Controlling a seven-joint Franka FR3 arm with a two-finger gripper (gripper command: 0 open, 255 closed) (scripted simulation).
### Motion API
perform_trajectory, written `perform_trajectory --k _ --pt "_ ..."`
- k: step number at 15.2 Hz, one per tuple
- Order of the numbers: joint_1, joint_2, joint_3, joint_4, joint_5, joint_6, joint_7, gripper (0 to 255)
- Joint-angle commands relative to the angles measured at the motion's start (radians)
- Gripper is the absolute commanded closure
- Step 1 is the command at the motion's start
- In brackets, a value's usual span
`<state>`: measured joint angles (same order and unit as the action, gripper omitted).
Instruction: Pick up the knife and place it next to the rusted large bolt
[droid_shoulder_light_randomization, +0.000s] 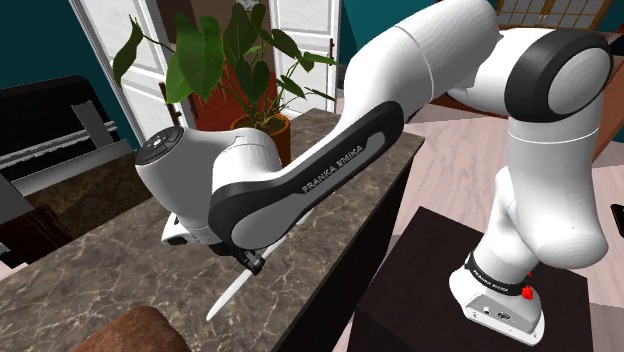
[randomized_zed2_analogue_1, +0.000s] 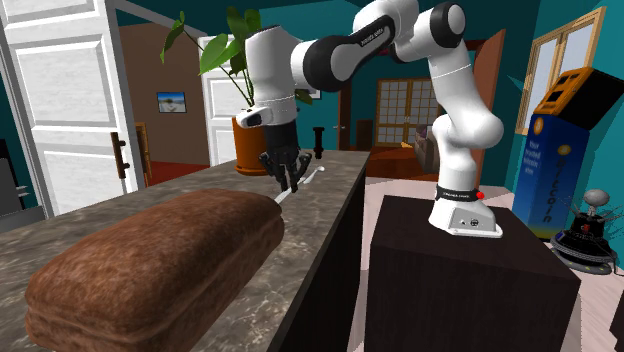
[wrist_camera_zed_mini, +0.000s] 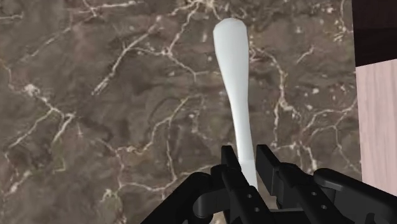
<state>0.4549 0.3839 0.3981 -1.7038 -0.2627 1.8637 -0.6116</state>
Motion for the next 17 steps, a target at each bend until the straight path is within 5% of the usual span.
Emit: perform_trajectory --k 1,17 --pt "-0.001 -0.01 0.002 0.012 0.005 -0.022 -0.005 255" --pt "0.002 -0.059 0.013 0.162 0.032 -0.213 -0.04 255"
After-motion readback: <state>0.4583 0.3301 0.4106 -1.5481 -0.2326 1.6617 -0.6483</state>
